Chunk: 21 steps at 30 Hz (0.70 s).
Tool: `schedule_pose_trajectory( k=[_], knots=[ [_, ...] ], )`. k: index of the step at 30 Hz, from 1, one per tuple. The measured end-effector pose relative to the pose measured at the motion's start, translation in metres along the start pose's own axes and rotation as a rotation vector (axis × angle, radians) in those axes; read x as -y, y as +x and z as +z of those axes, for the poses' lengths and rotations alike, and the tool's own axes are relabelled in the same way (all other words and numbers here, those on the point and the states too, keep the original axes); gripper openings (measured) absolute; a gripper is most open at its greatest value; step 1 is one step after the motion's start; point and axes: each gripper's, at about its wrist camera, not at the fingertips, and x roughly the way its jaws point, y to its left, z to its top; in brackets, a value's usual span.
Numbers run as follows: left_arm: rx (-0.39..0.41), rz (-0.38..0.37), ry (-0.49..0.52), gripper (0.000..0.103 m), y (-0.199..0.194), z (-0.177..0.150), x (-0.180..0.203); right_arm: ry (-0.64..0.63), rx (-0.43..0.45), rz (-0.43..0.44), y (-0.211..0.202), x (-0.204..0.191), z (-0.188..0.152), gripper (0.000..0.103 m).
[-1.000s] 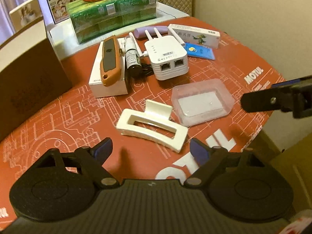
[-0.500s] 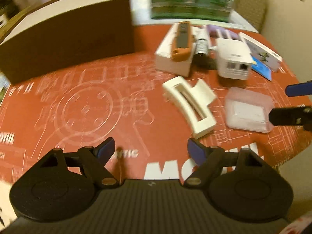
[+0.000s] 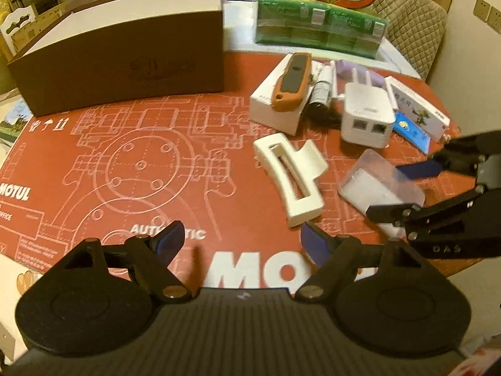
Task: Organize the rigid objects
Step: 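Reach the right tool to the clear plastic container while the left tool reaches the white hair clip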
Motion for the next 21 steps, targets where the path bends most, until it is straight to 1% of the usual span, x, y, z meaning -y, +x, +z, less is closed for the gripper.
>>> schedule_pose_trajectory(
  k=[3, 6, 9, 11, 13, 14, 15, 16, 17, 19, 21],
  knots=[
    [0.005, -0.022, 0.016, 0.078, 0.004, 0.006, 0.009, 0.059, -0.008, -0.009, -0.007, 0.009, -0.007, 0.052],
    [0.004, -0.049, 0.033, 0.076, 0.010, 0.012, 0.018, 0.135, -0.015, -0.031, -0.015, 0.021, -0.017, 0.052],
    [-0.008, -0.060, 0.046, 0.069, 0.020, 0.016, 0.025, 0.207, -0.017, -0.047, -0.022, 0.033, -0.026, 0.052],
    [-0.018, -0.065, 0.052, 0.061, 0.027, 0.019, 0.028, 0.248, -0.016, -0.054, -0.027, 0.039, -0.031, 0.052],
    [-0.026, -0.057, 0.061, 0.057, 0.033, 0.020, 0.030, 0.276, -0.013, -0.052, -0.030, 0.043, -0.034, 0.052],
    [-0.029, -0.056, 0.062, 0.051, 0.035, 0.021, 0.030, 0.287, -0.010, -0.050, -0.032, 0.044, -0.035, 0.053],
    [-0.033, -0.061, 0.060, 0.046, 0.037, 0.022, 0.029, 0.298, -0.007, -0.046, -0.034, 0.045, -0.035, 0.053],
    [-0.038, -0.074, 0.055, 0.035, 0.038, 0.022, 0.028, 0.309, -0.004, -0.040, -0.035, 0.047, -0.036, 0.053],
    [-0.038, -0.089, 0.051, 0.027, 0.038, 0.022, 0.025, 0.319, -0.002, -0.035, -0.036, 0.048, -0.036, 0.053],
    [-0.039, -0.098, 0.055, 0.027, 0.036, 0.022, 0.020, 0.327, 0.003, -0.025, -0.036, 0.048, -0.037, 0.053],
    [-0.038, -0.087, 0.066, 0.027, 0.034, 0.019, 0.015, 0.325, 0.004, -0.021, -0.036, 0.049, -0.037, 0.053]
  ],
)
